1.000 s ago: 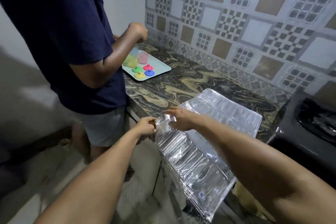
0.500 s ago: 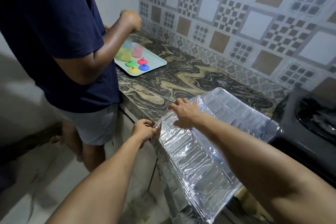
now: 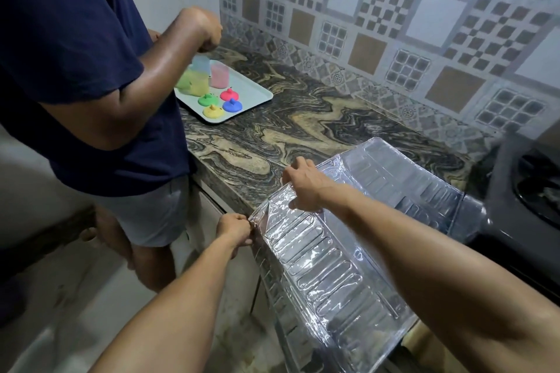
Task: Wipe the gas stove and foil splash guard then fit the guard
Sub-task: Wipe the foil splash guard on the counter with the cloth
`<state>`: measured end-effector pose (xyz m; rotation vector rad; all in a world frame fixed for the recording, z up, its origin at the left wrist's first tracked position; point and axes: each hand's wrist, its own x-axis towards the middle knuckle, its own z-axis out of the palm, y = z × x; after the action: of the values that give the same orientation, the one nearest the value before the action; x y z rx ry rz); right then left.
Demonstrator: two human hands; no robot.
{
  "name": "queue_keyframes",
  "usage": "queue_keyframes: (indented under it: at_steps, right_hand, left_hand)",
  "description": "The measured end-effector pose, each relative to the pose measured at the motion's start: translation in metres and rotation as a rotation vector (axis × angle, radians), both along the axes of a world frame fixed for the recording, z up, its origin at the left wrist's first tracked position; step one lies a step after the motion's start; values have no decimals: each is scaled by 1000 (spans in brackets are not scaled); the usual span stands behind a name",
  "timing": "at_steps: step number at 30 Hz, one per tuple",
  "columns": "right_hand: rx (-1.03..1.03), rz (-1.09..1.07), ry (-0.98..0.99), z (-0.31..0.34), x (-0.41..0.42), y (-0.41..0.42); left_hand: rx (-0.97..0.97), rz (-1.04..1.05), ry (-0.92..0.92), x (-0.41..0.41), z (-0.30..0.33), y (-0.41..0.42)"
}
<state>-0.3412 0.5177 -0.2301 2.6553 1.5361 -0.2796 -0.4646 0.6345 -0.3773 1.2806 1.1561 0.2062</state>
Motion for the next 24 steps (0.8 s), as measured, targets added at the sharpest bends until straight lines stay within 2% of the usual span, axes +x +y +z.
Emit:
queue_keyframes:
  at_steps: [5, 9, 12, 18, 24]
  right_hand:
    - [21, -15, 149, -8, 8, 3]
    - [17, 1, 176, -14, 12, 6]
    - [35, 12, 192, -21, 16, 9]
    - [54, 1, 236, -34, 21, 10]
    - [55, 9, 237, -44, 27, 10]
  left_hand:
    - [190, -139, 150, 2, 4, 4]
    - [481, -568, 378, -6, 2, 4]
    - [607, -770, 549, -9, -8, 4]
    - [691, -973, 744, -4, -24, 13]
    - [711, -987, 801, 2, -42, 11]
